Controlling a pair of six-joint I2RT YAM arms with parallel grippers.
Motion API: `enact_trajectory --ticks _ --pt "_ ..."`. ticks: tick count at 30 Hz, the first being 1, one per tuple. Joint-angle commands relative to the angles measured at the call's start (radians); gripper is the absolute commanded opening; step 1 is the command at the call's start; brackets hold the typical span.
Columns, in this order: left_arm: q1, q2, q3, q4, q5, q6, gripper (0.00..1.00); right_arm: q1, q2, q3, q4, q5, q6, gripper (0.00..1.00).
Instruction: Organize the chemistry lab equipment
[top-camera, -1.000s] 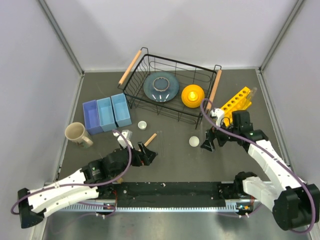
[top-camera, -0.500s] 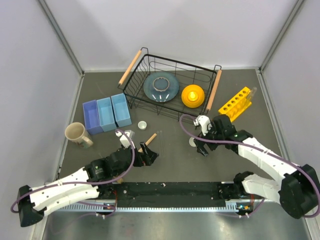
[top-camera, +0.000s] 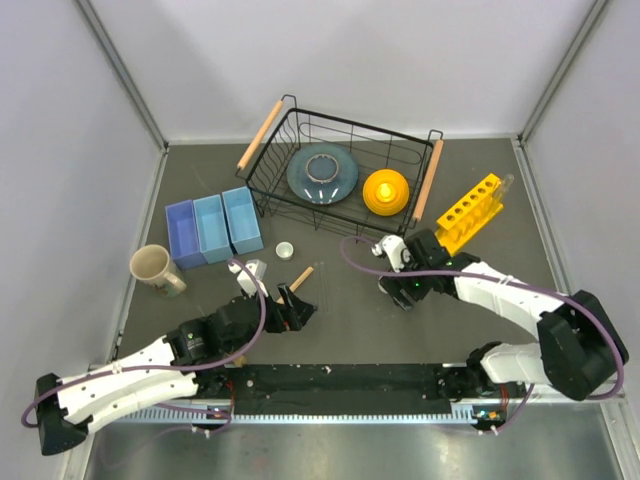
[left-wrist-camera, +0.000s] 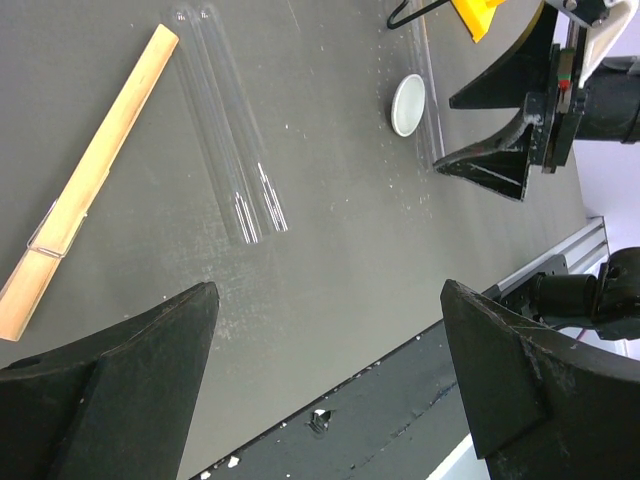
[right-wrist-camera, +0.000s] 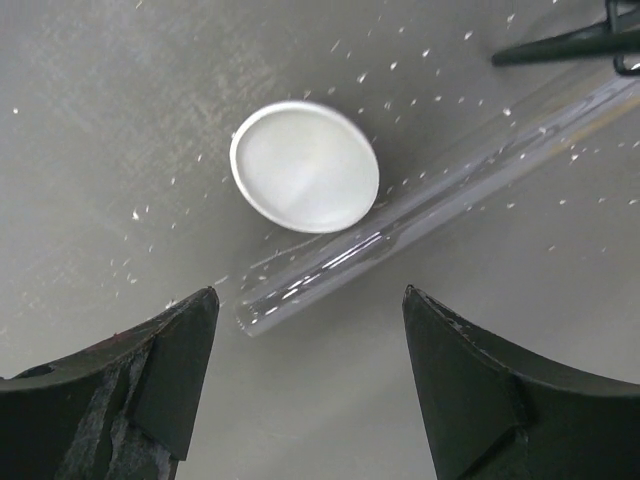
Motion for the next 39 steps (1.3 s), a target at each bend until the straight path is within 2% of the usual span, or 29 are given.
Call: enact_trajectory --ticks 1,15,22,39 --pt "0.003 -0.020 -0.011 0.028 -0.008 -0.009 0.99 0.013 0.052 0.090 0.019 0.015 0.034 0.74" --pt "0.003 -0.037 -0.030 0.031 -0.014 -0.010 0.99 0.013 0.096 0.091 0.005 0.064 0.021 0.66" --pt "0.003 -0.031 -0.023 0.037 -0.014 -0.004 0.99 0.014 0.101 0.094 -0.018 0.083 0.008 0.59" --pt "0.003 -0.034 -0.017 0.033 -0.011 0.002 0.99 -0.022 0.047 0.049 -0.056 0.171 -0.029 0.50"
